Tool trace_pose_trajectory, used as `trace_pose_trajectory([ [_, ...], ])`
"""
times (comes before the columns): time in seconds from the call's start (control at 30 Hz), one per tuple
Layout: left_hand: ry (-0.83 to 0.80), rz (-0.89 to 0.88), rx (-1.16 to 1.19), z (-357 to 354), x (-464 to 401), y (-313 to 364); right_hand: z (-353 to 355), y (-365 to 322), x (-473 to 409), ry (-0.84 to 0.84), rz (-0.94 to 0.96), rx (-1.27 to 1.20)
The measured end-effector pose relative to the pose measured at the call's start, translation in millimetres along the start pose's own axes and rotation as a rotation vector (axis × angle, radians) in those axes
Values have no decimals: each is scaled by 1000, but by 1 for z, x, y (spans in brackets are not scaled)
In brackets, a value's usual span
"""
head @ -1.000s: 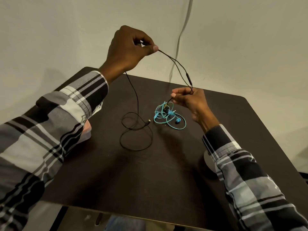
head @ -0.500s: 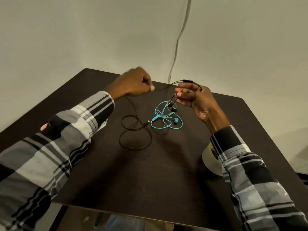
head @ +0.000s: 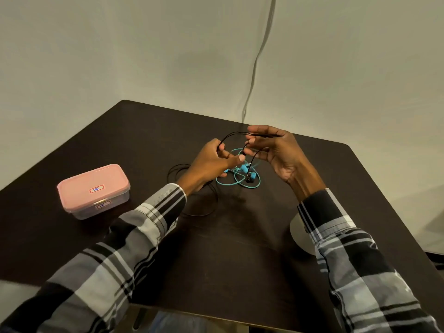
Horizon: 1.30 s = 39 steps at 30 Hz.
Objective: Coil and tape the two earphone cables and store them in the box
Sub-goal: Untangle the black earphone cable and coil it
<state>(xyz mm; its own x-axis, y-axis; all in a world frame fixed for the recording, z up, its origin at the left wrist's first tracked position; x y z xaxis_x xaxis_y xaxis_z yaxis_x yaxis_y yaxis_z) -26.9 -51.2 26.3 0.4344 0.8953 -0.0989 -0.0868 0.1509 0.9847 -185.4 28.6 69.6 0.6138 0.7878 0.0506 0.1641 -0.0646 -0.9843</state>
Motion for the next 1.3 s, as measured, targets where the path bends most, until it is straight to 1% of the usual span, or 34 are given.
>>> trace_pose_trajectory([
  [0.13, 83, -60, 83, -5, -1, 0, 2, 1, 2, -5, -20, -36],
  [0.27, 106, -8, 133, -5, -3, -3, 8, 0, 3, 35, -10, 6],
  [0.37, 140, 23, 138, -2, -4, -4, 11, 0, 3, 65, 5, 25],
  [0.43, 145, 27, 105, -2, -4, -5, 12, -2, 4, 88, 21, 21],
  [0.5, 142, 8, 56, -2, -6, -7, 13, -7, 6, 108, 61, 71],
  [0.57, 143, -45, -51, 0, -10, -7, 14, -14, 10, 134, 120, 207],
  [0.67, 165, -175, -359, 9, -20, 3, 17, -26, 17, 169, 235, 453],
  [0.73, 190, -276, -587, 18, -27, 19, 19, -33, 20, 161, 279, 538],
  [0.8, 165, -342, -712, 26, -34, 39, 23, -39, 22, 152, 313, 609],
  [0.87, 82, -360, -742, 33, -39, 60, 27, -43, 24, 132, 326, 661],
  [0.93, 12, -386, -715, 37, -39, 81, 28, -48, 27, 100, 323, 660],
  [1.07, -36, -561, -619, 33, -26, 126, 21, -63, 35, 63, 366, 624],
  [1.13, -63, -640, -609, 29, -21, 142, 13, -72, 41, 37, 396, 582],
  [1.3, -96, -727, -642, 19, -18, 152, -3, -84, 52, 11, 415, 433],
])
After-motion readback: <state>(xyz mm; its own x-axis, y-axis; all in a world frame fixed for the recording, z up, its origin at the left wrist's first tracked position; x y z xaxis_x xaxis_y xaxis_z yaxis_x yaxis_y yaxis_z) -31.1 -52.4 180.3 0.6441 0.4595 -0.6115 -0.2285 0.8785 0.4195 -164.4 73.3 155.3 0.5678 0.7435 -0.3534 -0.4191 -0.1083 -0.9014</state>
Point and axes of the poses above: each hand's wrist, its own x-axis away from the middle knuckle, its own z-axis out of the back of the hand, y = z × x, the point moved 1 cm from there along -x, towards the middle knuckle, and after that the axes turned 15 degrees about y, right-handed, at the moved point
